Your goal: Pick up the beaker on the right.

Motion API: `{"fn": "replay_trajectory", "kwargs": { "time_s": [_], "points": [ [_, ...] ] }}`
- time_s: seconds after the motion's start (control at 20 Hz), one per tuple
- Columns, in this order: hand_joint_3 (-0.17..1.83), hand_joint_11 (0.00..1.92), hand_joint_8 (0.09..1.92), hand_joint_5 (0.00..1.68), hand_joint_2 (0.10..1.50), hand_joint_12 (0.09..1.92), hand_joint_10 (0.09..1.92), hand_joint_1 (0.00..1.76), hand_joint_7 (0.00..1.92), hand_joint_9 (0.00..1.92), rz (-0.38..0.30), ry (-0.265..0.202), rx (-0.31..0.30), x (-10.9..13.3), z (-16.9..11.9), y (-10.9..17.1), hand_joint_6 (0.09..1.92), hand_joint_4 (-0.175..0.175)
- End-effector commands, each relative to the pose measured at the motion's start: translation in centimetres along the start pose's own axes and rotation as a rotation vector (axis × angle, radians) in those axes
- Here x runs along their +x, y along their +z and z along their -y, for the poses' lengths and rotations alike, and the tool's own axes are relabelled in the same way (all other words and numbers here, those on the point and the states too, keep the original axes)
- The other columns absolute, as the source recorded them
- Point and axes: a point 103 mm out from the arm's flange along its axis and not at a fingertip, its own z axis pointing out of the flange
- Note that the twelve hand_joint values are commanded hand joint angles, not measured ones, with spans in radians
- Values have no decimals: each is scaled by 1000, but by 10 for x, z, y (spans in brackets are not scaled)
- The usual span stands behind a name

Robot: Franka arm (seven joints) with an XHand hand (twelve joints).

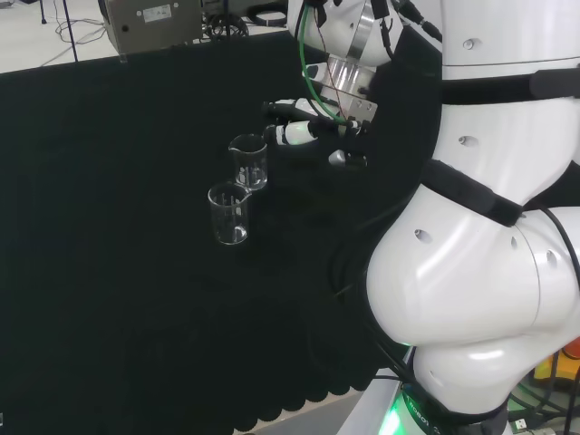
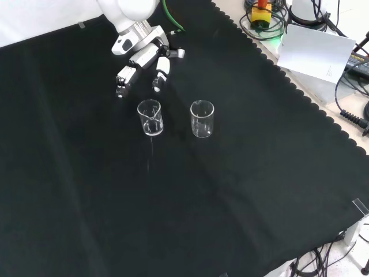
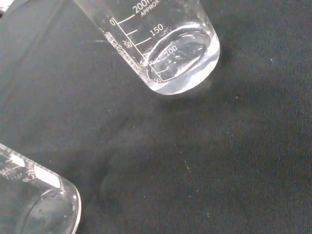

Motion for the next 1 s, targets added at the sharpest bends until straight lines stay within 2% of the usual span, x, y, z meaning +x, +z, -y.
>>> {"fn": "replay_trajectory", "kwargs": {
  "time_s": [0.05,0.2,0.35,0.45,0.5,0.55,0.6,0.65,0.7,0.8,1.0],
  "points": [
    [219,0,572,297,976,1378,737,544,65,235,-8,-17,-44,1,3,-2,87,-32],
    [294,21,662,354,766,1425,714,763,149,330,-6,-16,-69,2,3,-3,87,-40],
    [466,29,690,375,649,1433,708,805,169,350,-2,-16,-108,2,4,-7,87,-42],
    [492,15,697,390,595,1427,705,836,178,343,0,-14,-113,2,5,-9,87,-45],
    [618,85,761,452,582,1405,715,943,276,439,-4,-14,-113,0,5,-10,334,-61],
    [768,166,842,484,570,1379,732,1032,376,546,-8,-14,-107,-1,5,-10,705,-76],
    [891,235,920,487,562,1357,761,1087,438,619,-14,-14,-101,-2,6,-9,994,-89],
    [977,268,978,476,551,1350,792,1115,461,648,-24,-15,-92,-3,5,-8,1170,-96],
    [1030,275,1012,453,535,1352,816,1125,460,649,-32,-17,-83,-4,5,-6,1253,-99],
    [1075,271,1037,417,515,1356,838,1128,446,636,-54,-24,-60,-5,2,1,1302,-101],
    [1089,245,1018,353,478,1371,840,1124,396,592,-101,-35,-41,-6,-4,12,1214,-98]
  ]
}}
